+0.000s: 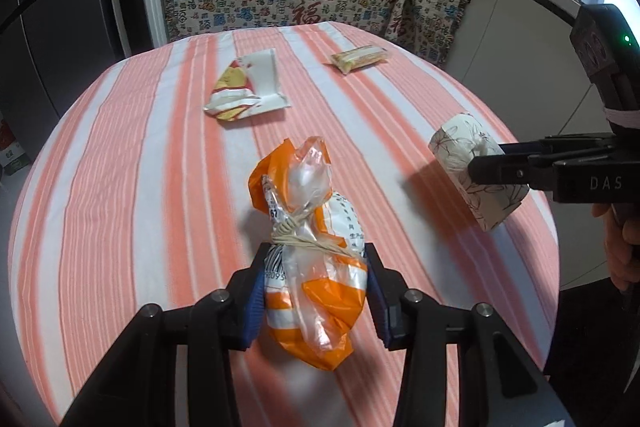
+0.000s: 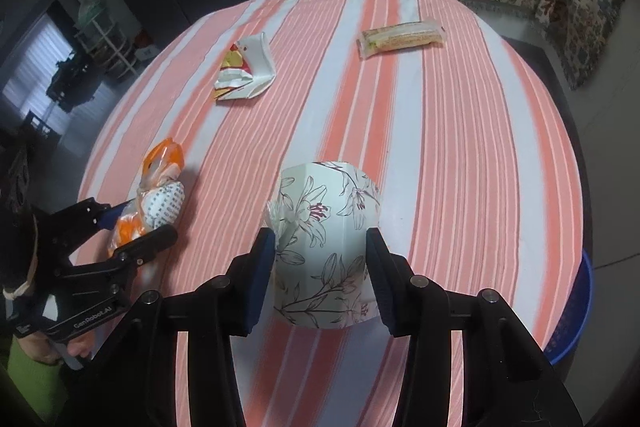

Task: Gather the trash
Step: 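Carry bottle and tissue pack over the blue wastebasket and open both tools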

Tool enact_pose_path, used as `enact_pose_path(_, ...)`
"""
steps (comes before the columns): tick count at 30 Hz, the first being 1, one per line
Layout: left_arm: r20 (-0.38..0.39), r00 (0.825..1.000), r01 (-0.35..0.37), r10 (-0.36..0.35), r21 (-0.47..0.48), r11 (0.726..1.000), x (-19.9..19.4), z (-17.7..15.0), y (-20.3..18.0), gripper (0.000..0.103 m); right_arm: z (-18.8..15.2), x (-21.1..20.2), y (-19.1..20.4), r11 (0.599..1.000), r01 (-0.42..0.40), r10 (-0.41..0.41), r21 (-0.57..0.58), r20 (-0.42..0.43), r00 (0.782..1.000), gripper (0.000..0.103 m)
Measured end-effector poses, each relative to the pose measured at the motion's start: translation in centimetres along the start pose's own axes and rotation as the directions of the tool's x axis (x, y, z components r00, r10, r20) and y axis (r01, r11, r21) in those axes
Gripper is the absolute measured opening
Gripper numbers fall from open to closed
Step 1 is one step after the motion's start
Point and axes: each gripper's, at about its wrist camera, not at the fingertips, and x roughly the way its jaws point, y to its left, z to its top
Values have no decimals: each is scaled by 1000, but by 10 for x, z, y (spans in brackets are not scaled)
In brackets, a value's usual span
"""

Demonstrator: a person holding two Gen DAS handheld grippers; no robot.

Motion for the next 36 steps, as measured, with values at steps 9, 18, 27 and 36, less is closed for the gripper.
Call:
enact_pose_path(9,10,998,59,-59,49,997,-4,4,-43,44,-16,-21,-19,999,2,-3,34,29,1000,47)
enact_pose_path(18,0,994,110,-111,93,990,6,17,-90,44,-28,-50,-49,996,-24,16,91,92,996,47)
enact_pose_path(27,-8,981,194,-196,171,966,17,42,-158,44,-53,-94,-120,981,11,-41,195,150,988,47)
enact_pose_path(36,-46,960,278,-276,253,927,43,67,-242,44,-86,-116,-213,933,79,-140,351,152,978,47)
